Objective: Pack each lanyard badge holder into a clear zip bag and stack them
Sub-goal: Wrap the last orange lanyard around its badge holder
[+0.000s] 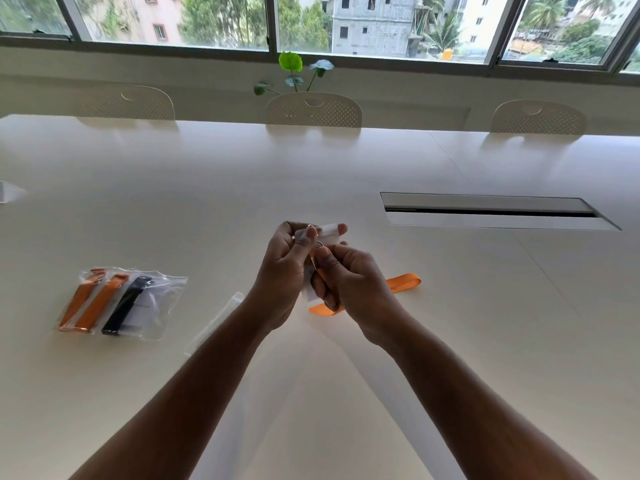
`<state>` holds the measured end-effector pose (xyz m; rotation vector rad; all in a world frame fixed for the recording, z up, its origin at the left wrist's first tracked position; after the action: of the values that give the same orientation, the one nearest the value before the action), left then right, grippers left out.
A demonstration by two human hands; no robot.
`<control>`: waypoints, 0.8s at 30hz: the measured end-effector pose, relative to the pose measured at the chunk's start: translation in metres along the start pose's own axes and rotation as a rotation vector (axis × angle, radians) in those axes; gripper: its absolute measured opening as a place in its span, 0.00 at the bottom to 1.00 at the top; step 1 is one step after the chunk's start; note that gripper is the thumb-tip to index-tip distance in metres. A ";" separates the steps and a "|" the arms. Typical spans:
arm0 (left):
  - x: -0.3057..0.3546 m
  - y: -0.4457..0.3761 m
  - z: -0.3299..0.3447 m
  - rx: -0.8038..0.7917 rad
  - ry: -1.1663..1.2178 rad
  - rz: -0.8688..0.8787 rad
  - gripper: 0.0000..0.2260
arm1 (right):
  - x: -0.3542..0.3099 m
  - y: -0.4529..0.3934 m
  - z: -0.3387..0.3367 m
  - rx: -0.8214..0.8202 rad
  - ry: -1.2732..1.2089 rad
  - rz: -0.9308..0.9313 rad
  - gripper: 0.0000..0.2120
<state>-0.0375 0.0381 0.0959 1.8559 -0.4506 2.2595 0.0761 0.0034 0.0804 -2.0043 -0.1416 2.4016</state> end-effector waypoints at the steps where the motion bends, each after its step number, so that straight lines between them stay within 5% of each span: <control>1: 0.001 0.001 0.000 -0.017 0.012 -0.003 0.05 | -0.001 0.000 -0.001 0.000 0.012 0.005 0.18; 7: 0.005 0.004 0.002 -0.068 0.078 0.004 0.07 | 0.000 0.003 -0.001 -0.015 0.006 0.007 0.18; 24: 0.015 -0.019 -0.038 0.113 0.209 0.058 0.10 | 0.027 0.026 -0.016 0.036 0.158 0.091 0.10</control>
<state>-0.0693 0.0683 0.1059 1.6502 -0.3541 2.5324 0.0884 -0.0199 0.0490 -2.2193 -0.0049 2.2650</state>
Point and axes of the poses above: each hand's wrist, its own y-axis away from the middle knuckle, its own z-axis out of the palm, x = y × z, the point moved 3 cm from there along -y, towards the middle knuckle, and after that the axes turned 7 degrees about -y, right-handed, at the moved point
